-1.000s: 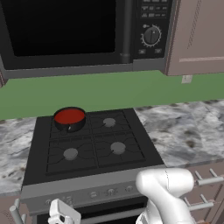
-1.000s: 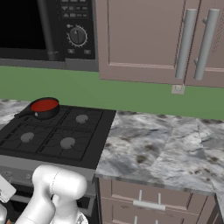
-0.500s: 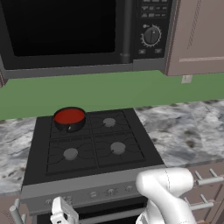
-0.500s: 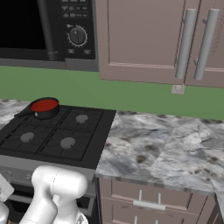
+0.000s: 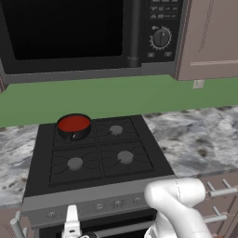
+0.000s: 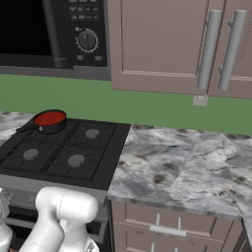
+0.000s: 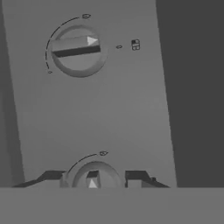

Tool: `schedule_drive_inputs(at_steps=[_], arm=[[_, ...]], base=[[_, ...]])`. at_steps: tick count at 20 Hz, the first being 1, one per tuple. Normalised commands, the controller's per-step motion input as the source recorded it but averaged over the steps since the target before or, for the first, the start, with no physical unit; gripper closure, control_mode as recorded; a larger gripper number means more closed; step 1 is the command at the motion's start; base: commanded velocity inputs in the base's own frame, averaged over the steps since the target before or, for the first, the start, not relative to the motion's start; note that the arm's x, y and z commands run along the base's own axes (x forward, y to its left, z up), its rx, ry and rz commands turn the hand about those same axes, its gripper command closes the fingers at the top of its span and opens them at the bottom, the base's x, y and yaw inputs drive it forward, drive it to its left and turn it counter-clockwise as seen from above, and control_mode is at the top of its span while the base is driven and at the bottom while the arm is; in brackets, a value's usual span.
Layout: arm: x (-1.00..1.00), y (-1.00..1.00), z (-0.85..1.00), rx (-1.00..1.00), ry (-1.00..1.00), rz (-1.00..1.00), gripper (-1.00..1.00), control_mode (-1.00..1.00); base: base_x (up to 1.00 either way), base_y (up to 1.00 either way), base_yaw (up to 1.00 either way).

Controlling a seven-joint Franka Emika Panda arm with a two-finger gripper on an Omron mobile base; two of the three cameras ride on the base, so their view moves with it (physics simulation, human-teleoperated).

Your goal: Wait until the marinara sauce is simmered to a deep red color and then turn off the stove.

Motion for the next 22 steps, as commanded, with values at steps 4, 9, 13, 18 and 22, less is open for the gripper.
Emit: schedule_drive_inputs(at_steps=[4,9,13,18,22], arm=[[0.00,-0.48,0.00,0.49,-0.02,-0.06,1.00,-1.00],[0.00,-0.47,0.00,0.47,-0.01,-0.05,1.00,-1.00],[0.00,-0.48,0.00,0.48,-0.02,-0.06,1.00,-1.00],[0.00,-0.42,0.00,0.46,-0.03,-0.08,1.00,-1.00],[0.00,-0.37,0.00,0.45,-0.02,-0.10,1.00,-1.00]], base=[[0.00,0.00,0.00],[0.00,0.00,0.00],[0.00,0.00,0.00],[0.00,0.00,0.00],[0.00,0.00,0.00]])
